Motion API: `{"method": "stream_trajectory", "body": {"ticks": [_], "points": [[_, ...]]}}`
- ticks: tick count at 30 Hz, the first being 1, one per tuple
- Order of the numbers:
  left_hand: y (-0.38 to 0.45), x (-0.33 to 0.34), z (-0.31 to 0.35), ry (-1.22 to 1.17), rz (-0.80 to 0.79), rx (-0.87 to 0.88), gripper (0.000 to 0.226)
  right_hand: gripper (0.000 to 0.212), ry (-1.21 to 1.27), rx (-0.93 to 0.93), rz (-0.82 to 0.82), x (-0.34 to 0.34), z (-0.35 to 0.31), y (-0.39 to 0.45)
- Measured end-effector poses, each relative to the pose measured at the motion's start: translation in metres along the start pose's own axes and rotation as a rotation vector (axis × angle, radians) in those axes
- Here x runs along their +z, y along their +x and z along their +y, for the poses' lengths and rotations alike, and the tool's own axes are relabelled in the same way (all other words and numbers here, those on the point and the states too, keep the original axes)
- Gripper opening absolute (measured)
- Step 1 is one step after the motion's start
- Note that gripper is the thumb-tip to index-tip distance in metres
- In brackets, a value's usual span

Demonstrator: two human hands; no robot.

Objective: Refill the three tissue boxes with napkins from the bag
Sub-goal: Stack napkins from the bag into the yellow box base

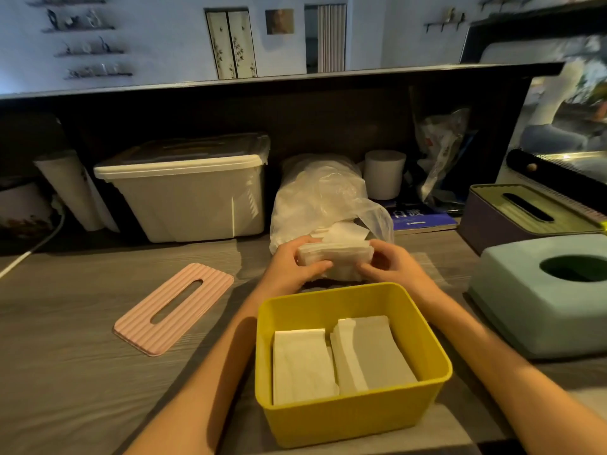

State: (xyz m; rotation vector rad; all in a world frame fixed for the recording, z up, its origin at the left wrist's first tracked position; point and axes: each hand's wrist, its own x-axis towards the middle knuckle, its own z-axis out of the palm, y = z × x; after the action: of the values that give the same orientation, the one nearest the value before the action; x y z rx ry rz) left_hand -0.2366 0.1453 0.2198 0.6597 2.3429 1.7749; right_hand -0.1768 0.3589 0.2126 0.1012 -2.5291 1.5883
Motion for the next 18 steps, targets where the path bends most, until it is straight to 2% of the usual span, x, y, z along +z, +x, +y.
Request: {"method": "stream_trajectory", "body": {"ticks": [4, 7, 12, 15, 18], "points": [[0.001, 0.008, -0.005, -0.011, 0.034, -0.021, 0.029, 0.04, 0.103, -0.049, 0.045, 0.015, 0.009, 0.0], [-0.001, 0.016, -0.001, -0.112, 0.164, -0.071, 0.013, 0.046, 0.174, -0.108, 0.105, 0.026, 0.009, 0.001], [0.004, 0.025, -0.006, -0.172, 0.251, -0.092, 0.025, 0.059, 0.221, -0.152, 0.081, 0.036, 0.01, 0.011], [0.005, 0.025, -0.008, -0.145, 0.261, -0.089, 0.023, 0.07, 0.268, -0.199, 0.054, 0.037, 0.006, 0.012], [0.005, 0.024, -0.008, -0.115, 0.253, -0.098, 0.019, 0.08, 0.095, -0.284, 0.052, 0.035, 0.0, 0.01]]}}
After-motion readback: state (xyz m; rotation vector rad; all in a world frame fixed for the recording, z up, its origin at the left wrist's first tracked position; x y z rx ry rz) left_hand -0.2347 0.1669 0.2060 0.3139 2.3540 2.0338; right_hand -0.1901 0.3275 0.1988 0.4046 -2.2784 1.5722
